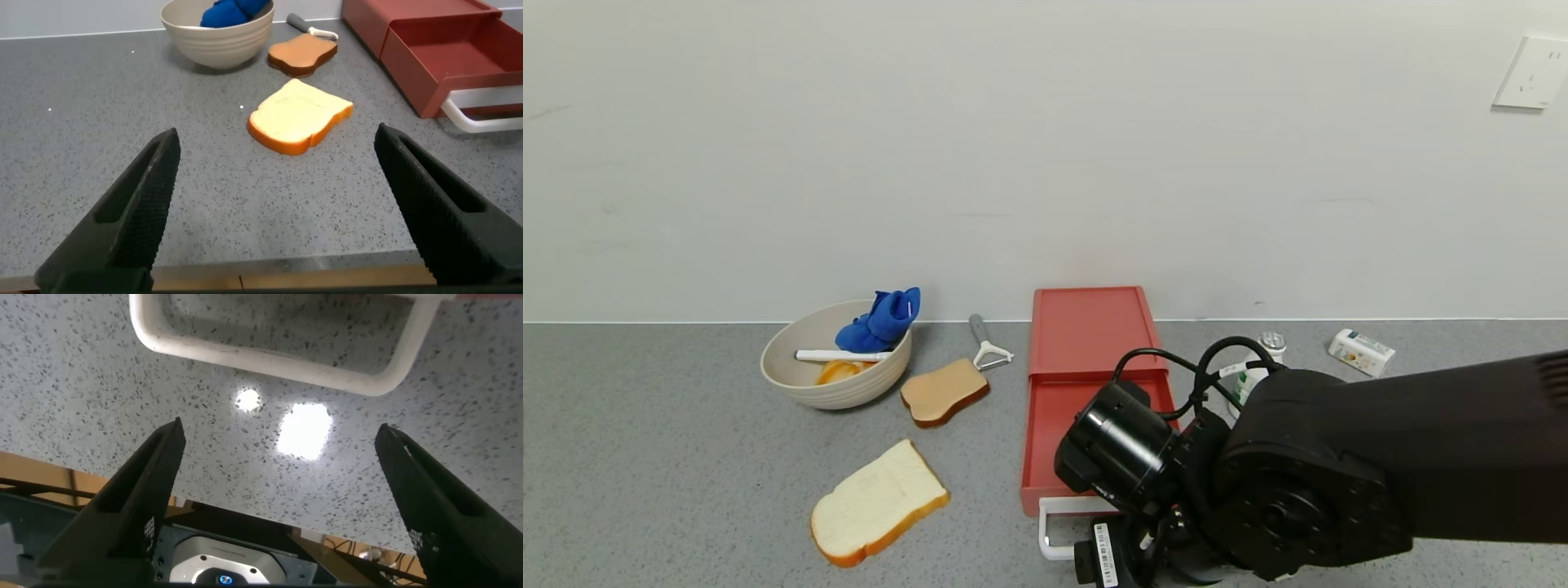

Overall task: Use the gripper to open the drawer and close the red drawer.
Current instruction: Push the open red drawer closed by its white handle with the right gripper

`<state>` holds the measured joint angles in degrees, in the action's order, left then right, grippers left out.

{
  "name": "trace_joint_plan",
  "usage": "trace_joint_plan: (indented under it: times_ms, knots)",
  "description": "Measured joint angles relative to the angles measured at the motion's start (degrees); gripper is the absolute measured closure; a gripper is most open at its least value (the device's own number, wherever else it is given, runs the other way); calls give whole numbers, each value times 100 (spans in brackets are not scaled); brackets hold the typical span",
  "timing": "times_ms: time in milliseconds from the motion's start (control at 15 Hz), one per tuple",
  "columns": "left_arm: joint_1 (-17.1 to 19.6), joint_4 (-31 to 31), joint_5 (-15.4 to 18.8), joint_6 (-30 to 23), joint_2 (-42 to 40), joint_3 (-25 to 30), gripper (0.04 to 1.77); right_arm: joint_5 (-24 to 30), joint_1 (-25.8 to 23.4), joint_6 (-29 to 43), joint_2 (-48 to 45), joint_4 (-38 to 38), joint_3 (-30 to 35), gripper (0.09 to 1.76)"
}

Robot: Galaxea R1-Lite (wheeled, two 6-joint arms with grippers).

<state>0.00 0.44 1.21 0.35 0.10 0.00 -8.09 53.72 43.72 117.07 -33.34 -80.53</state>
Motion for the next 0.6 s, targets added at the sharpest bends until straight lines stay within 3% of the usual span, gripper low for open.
trace_joint_plan:
  times_ms: [600]
  knots:
    - [0,0,2,-2,0,0,9,-662,358,357,499,451,90,14]
